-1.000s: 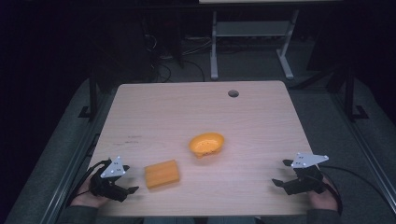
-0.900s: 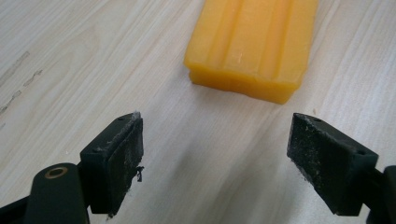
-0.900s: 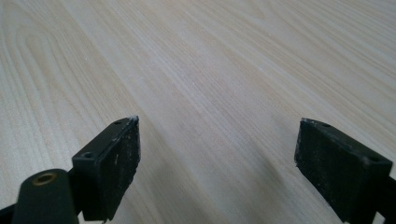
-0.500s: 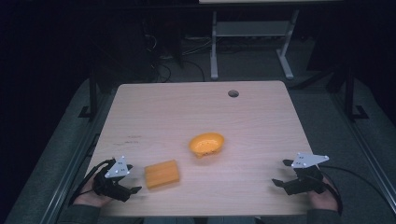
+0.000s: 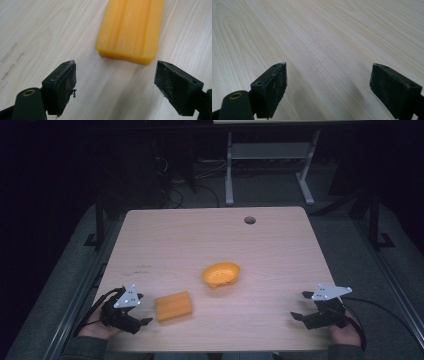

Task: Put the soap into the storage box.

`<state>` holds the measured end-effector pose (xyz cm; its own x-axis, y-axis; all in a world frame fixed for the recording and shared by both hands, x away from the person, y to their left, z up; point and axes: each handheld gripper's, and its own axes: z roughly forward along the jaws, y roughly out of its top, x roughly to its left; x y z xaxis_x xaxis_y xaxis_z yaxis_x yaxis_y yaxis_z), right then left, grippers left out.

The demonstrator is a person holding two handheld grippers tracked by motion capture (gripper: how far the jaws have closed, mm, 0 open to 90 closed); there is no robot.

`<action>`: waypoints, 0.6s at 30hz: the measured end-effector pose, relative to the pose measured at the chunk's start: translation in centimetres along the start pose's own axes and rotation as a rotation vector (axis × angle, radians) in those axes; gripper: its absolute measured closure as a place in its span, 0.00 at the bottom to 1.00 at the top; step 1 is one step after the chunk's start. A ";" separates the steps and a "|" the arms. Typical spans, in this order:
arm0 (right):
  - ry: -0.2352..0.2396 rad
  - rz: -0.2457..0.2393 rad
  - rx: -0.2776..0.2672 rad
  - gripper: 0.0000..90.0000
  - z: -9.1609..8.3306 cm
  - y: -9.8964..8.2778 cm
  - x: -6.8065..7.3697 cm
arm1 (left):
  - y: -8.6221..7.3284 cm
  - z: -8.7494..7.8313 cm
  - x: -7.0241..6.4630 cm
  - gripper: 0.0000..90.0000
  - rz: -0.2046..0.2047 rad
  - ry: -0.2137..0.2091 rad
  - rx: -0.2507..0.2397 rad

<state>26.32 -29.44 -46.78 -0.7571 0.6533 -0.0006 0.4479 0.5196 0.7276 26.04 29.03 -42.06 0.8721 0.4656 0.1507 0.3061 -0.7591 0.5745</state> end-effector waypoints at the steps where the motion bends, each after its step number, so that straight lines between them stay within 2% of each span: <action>1: -0.002 -0.003 -0.004 0.15 -0.1 0.1 0.0 | 0.2 0.0 0.0 0.19 0.002 0.000 -0.003; 6: -0.005 -0.007 -0.010 0.15 -0.2 0.1 0.1 | 1.3 0.0 -0.1 0.19 0.026 -0.008 -0.018; 18: -0.002 -0.008 -0.013 0.15 -0.2 0.2 0.2 | 3.2 1.4 -0.6 0.19 0.065 -0.038 -0.006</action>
<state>26.15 -29.34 -46.50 -0.7597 0.6502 -0.0077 0.4354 0.5174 0.7367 27.07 25.72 -41.47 0.9039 0.3977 0.1572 0.2461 -0.7844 0.5693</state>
